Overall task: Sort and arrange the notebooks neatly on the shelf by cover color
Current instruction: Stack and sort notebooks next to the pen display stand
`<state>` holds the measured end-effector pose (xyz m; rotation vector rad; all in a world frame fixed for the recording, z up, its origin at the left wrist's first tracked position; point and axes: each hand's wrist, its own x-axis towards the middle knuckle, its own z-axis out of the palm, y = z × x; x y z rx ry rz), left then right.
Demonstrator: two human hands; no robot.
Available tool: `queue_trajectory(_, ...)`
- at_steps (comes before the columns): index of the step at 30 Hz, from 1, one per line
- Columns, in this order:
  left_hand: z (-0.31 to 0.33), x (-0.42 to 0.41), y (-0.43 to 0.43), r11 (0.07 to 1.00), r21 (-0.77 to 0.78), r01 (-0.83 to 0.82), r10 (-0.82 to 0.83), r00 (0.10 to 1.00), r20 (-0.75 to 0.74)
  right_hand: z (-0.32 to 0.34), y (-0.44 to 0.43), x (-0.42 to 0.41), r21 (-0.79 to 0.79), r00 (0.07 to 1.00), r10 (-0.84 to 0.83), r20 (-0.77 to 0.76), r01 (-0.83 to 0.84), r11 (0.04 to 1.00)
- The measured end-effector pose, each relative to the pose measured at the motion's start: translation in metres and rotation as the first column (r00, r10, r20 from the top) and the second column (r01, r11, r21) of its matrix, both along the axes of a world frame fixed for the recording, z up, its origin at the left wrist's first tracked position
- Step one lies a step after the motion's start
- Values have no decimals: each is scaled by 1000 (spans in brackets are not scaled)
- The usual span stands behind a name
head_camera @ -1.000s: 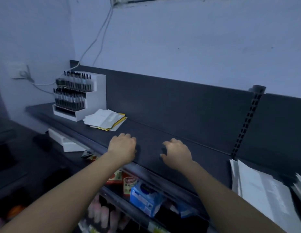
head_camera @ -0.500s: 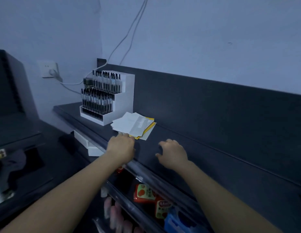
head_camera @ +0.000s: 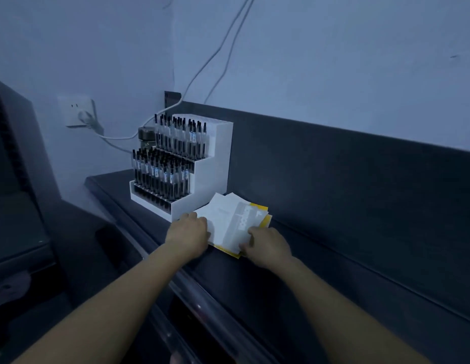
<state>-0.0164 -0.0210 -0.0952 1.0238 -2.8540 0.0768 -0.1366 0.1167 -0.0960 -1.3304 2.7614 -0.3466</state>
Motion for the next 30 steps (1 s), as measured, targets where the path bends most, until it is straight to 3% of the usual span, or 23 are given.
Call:
queue_trajectory(8, -6, -31, -43, 992, 124, 0, 4, 1000, -31, 0, -39, -11, 9, 997, -53, 56, 53, 999)
queue_trajectory(13, -1, -42, -55, 986, 165, 4, 14, 994, -109, 5, -56, -17, -52, 981, -72, 179, 82, 995)
queue_trajectory(20, 10, -48, -65, 887, 460, 44, 68, 972, -224, 4, -60, -24, -110, 948, -86, 306, 125, 986)
queue_trajectory(22, 12, -49, -64, 822, 565, 73, 97, 959, -265, 4, -59, -25, -115, 948, -101, 301, 141, 983)
queue_trajectory(25, 13, -51, -62, 620, 774, 129, 230, 913, -337, 4, -55, -24, -131, 941, -127, 313, 176, 976)
queue_trajectory(30, 16, -52, -55, 396, 881, 260, 363, 837, -410, 6, -44, -21, -185, 922, -242, 303, 306, 934)
